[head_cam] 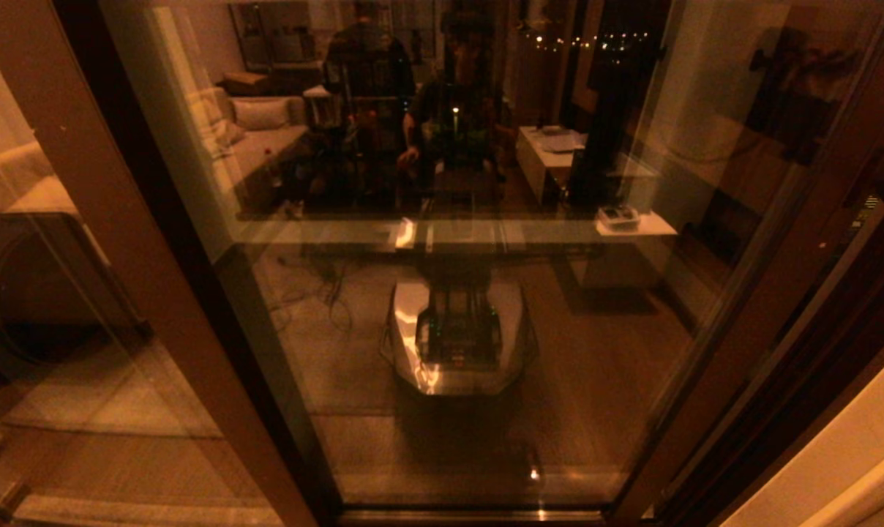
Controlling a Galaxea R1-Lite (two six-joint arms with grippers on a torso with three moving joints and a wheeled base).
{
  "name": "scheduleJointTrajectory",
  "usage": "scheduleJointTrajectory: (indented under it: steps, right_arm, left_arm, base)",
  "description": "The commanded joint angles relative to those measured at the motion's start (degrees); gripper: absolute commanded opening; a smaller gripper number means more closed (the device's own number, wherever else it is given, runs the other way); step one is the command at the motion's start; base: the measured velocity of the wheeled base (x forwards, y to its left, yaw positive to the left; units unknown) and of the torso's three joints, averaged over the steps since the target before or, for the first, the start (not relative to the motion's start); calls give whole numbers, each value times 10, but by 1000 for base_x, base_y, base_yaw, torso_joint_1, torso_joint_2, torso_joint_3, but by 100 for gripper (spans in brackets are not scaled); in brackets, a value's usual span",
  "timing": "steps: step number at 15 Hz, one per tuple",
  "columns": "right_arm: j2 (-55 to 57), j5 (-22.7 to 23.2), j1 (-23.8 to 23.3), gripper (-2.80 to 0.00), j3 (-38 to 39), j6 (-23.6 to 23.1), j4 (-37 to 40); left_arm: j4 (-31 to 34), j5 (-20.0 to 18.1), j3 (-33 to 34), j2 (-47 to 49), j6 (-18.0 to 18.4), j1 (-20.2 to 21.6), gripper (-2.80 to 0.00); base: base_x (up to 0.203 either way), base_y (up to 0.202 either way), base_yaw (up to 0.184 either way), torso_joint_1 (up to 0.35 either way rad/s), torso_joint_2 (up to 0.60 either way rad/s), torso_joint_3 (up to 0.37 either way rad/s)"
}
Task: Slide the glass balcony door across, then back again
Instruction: Close the slid door
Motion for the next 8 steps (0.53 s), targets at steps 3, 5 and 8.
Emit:
scheduleJointTrajectory:
  steps: [3,5,8]
  right_arm:
    - [-73,65,-13,0,27,3,11]
    - [-118,82,-14,-280,40,3,52]
    - [-155,83,21,-280,28,11,189]
  left_arm:
    - [0,0,0,-1,0,0,-280]
    - [0,0,0,-1,0,0,-280]
    - [0,0,0,-1,0,0,-280]
  base:
    - [0,0,0,0,0,0]
    - [0,0,0,0,0,0]
    - [0,0,0,0,0,0]
